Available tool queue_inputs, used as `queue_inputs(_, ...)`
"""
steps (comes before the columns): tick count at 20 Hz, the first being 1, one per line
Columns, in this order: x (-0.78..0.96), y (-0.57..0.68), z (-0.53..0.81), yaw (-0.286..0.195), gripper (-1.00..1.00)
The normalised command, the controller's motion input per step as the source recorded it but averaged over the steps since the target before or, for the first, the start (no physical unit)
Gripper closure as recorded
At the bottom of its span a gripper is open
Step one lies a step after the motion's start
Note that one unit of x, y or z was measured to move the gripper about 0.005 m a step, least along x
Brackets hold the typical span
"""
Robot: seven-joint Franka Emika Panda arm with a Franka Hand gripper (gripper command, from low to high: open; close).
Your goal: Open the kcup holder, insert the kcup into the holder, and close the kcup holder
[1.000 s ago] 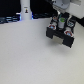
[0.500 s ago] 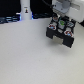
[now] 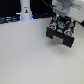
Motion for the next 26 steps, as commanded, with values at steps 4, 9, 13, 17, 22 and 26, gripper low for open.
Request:
queue_inputs(4, 0.22, -0.03, 0.49, 0.064, -1.00)
queue_inputs(9, 0.39, -0.31, 0.64, 0.034, -1.00)
queue_inputs(13, 0.55, -0.46, 0.52, 0.029, -1.00)
queue_inputs(17, 0.56, -0.49, 0.35, 0.022, -1.00)
queue_inputs(22, 0.65, -0.44, 0.24, 0.011, -1.00)
queue_inputs(26, 0.71, -0.39, 0.16, 0.006, -1.00)
